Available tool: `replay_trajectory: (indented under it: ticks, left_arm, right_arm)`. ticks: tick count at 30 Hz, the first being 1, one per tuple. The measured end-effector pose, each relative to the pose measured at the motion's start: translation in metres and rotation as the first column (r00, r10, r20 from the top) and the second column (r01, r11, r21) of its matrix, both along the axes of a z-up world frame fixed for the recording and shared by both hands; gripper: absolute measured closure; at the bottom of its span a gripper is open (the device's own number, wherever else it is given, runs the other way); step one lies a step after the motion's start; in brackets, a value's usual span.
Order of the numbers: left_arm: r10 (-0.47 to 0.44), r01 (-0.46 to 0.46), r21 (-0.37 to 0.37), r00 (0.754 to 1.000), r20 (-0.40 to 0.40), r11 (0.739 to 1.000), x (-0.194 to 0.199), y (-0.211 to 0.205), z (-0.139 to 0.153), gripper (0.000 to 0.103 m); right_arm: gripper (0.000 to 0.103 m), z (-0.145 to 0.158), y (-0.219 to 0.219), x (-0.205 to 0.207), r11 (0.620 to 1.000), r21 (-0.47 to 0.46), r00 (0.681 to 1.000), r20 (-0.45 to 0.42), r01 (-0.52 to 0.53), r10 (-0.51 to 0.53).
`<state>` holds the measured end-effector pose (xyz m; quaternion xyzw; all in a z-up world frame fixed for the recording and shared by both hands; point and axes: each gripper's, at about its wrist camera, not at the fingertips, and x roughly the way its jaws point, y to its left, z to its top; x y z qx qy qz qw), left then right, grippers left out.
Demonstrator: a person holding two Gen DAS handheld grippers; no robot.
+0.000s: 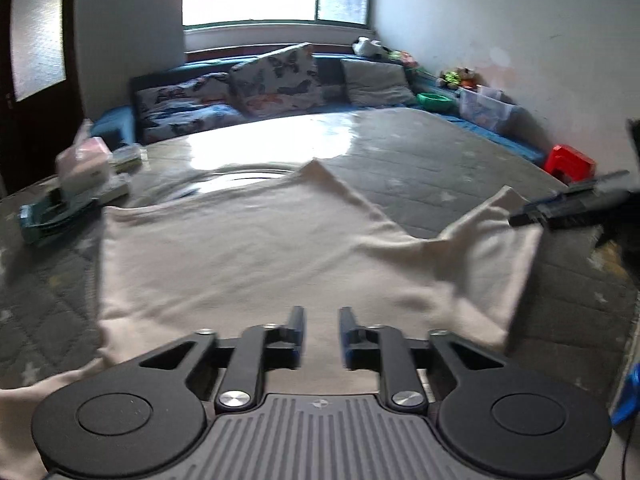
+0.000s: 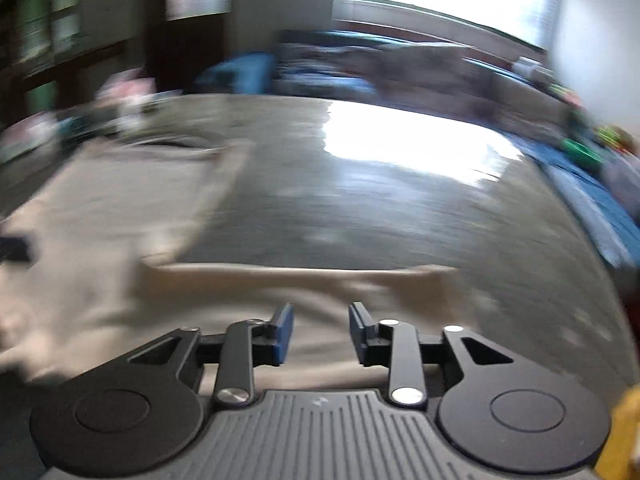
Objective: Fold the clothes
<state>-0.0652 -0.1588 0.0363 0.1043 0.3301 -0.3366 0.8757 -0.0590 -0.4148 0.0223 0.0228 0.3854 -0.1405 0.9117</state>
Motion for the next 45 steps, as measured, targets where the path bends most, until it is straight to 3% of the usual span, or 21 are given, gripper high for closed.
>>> replay_trajectory:
  ticks: [4,11,12,14,15,21,23,24,26,31,39,42,45]
  left_arm:
    - [-0.059,0.059,0.007,0.998,-0.009,0.998,-0.012,-0.013,-0.006,0.073]
    - [-0.109,0.109,0.034,0.994,-0.026,0.993,-0.026,-0.017,-0.016,0.070]
    - [-0.111,0.111,0.036,0.994,-0.024,0.993,-0.028,-0.017,-0.018,0.068]
    - [-0.119,0.120,0.036,0.993,-0.022,0.992,-0.030,-0.018,-0.019,0.066]
    - [-0.125,0.126,0.037,0.992,-0.022,0.991,-0.031,-0.019,-0.019,0.065]
    - [-0.145,0.145,0.039,0.989,-0.015,0.989,-0.034,-0.017,-0.022,0.065]
    - [-0.141,0.142,0.034,0.990,-0.019,0.989,-0.033,-0.016,-0.022,0.064]
    - [-0.139,0.139,0.030,0.990,-0.023,0.990,-0.034,-0.014,-0.021,0.064]
    - [-0.131,0.132,0.023,0.991,-0.024,0.991,-0.034,-0.011,-0.019,0.064]
    - [-0.080,0.080,-0.006,0.996,-0.031,0.997,-0.030,0.005,-0.013,0.064]
    - [0.077,-0.080,-0.056,0.996,-0.046,0.995,-0.016,0.055,-0.004,0.062]
    - [0.186,-0.187,-0.062,0.982,-0.024,0.980,-0.009,0.084,0.000,0.061]
    - [0.315,-0.315,-0.048,0.949,0.001,0.948,-0.001,0.117,0.001,0.060]
  right_arm:
    - [0.066,-0.008,-0.044,-0.004,0.989,0.013,0.989,0.011,0.147,-0.147]
    - [0.067,-0.024,-0.079,-0.007,0.969,0.113,0.974,0.035,0.218,-0.223]
    - [0.069,-0.023,-0.078,-0.008,0.971,0.106,0.975,0.034,0.215,-0.219]
    - [0.092,-0.021,-0.075,-0.010,0.974,0.092,0.977,0.034,0.208,-0.211]
    - [0.096,-0.020,-0.074,-0.011,0.975,0.085,0.978,0.034,0.204,-0.208]
    - [0.097,-0.019,-0.063,-0.010,0.977,-0.032,0.978,0.002,0.209,-0.209]
    - [0.092,-0.022,-0.062,-0.007,0.976,-0.047,0.977,-0.002,0.213,-0.213]
    - [0.084,-0.020,-0.062,-0.007,0.973,-0.046,0.974,0.004,0.225,-0.225]
    - [0.084,-0.015,-0.061,-0.006,0.971,-0.047,0.972,0.017,0.236,-0.236]
    - [0.082,-0.001,-0.044,-0.001,0.990,-0.011,0.988,0.064,0.144,-0.143]
    - [0.081,-0.021,-0.029,0.022,0.996,0.011,0.996,0.021,0.092,-0.092]
    - [0.081,-0.018,-0.026,0.025,0.996,-0.006,0.996,0.005,0.084,-0.084]
    - [0.080,-0.016,-0.025,0.025,0.997,-0.014,0.997,0.003,0.076,-0.076]
